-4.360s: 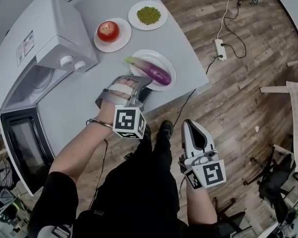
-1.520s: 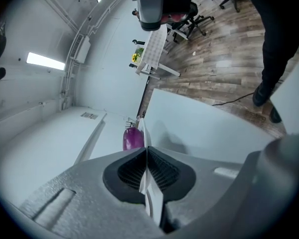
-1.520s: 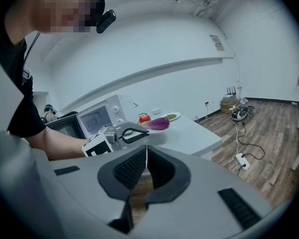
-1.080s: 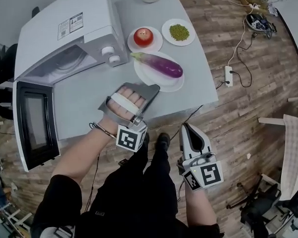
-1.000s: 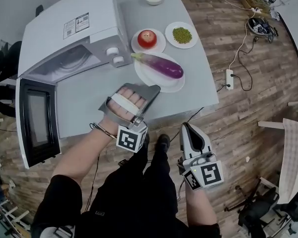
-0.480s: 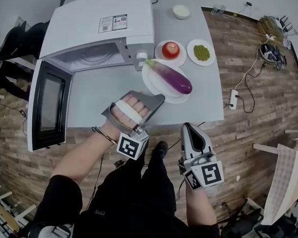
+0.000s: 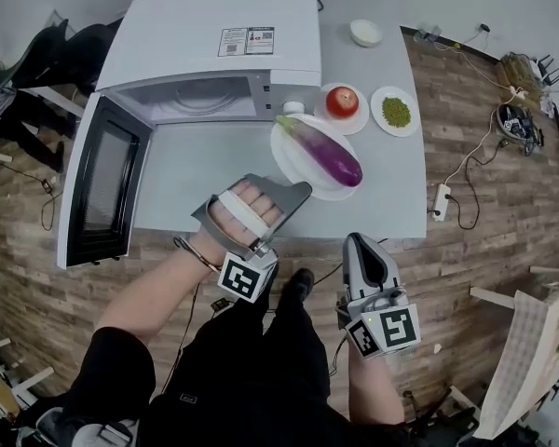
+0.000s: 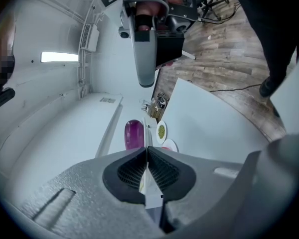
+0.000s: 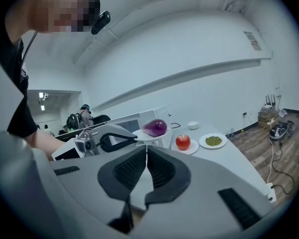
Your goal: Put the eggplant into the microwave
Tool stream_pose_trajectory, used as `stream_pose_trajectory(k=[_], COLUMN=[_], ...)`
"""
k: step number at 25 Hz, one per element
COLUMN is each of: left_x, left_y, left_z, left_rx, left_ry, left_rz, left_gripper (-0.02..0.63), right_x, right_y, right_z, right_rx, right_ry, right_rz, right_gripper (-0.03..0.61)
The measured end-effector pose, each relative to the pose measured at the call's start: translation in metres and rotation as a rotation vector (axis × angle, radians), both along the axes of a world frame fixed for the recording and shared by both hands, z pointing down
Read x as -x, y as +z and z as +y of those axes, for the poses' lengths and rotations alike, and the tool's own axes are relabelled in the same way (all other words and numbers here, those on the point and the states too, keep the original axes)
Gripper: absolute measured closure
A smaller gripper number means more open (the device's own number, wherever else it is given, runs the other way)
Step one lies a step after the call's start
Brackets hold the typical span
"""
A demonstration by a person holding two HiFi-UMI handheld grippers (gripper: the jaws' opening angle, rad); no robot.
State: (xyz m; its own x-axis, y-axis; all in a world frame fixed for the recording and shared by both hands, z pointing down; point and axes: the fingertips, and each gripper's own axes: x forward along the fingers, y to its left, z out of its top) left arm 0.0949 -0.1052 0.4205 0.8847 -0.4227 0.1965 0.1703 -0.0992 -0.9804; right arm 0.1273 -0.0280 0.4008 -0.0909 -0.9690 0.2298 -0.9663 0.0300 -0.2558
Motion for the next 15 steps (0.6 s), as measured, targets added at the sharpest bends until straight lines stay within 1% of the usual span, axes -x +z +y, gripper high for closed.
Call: stream_pose_trajectory(k=[8,15], left_x=[0.033,0.07], left_y=[-0.011,-0.017], left_z=[-0.015,-0.037], left_rx=[-0.019,-0.036], left_ry=[-0.067,-0.154], left_rz=[0.017,0.016], left_gripper=[0.597,0.597], right_x=[0.023,0.05], right_y=[-0.008,-0.012], right_z=[-0.021,-0.049], right_rx=[-0.004,-0.01], right_ry=[-0.074,-0.159], right_rz=[0.009,0.006], right_gripper=[0.56,0.56])
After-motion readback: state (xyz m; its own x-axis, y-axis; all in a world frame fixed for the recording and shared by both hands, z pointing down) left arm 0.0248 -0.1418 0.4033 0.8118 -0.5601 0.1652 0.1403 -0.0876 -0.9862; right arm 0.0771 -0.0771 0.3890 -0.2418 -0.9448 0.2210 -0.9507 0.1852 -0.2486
